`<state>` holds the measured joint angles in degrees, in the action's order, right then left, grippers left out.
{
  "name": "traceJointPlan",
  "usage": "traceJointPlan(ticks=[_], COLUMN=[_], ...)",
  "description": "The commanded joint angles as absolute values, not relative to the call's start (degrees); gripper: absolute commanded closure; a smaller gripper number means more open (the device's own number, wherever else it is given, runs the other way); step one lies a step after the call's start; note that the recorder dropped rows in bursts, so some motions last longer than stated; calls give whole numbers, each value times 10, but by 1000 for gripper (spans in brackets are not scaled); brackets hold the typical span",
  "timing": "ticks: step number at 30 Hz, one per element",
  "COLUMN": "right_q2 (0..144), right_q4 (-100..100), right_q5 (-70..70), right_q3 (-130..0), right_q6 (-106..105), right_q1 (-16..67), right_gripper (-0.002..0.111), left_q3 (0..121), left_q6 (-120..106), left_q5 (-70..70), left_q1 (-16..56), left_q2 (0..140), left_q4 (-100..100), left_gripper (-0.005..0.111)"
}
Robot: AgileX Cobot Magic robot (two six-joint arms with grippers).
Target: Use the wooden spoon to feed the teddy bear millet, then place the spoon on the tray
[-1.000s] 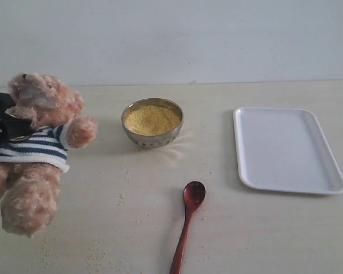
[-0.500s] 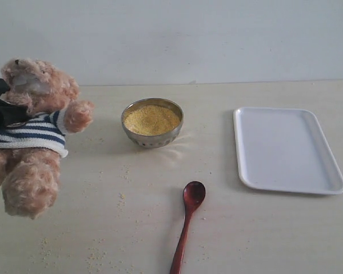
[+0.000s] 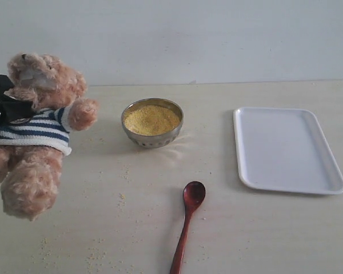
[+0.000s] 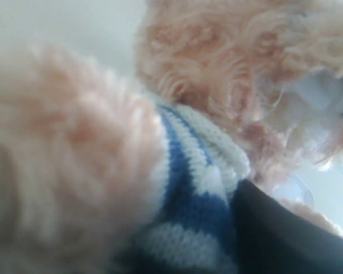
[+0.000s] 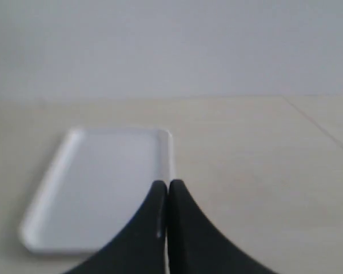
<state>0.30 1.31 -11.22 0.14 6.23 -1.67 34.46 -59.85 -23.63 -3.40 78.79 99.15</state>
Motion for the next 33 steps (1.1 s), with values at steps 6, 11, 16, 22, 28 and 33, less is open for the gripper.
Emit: traceJointPlan(ticks=[6, 11, 16, 22, 28, 33], right_q2=[0, 0, 0, 139, 456, 701], right_q4=[-259, -263, -159, 262, 508, 500], right_q5=[24, 122, 295, 447, 209, -110], right_q3=[0, 0, -41, -230, -455, -583], right_q6=[187, 190, 444, 581, 551, 549], right_q1=[-15, -15, -11, -11, -11, -11], right_gripper=[108, 108, 108, 108, 108, 108], left_q3=[353, 353, 354, 354, 354, 354], left_q6=[-606, -611, -587, -577, -574, -574], left_q5=[-237, -270, -288, -289, -305, -306], left_q1=[-34, -34, -34, -34, -34, -34], left_q2=[789, 814, 840, 861, 861, 861], left_q4=[999, 999, 999, 999, 999, 999], left_gripper=[102, 102, 102, 102, 102, 102])
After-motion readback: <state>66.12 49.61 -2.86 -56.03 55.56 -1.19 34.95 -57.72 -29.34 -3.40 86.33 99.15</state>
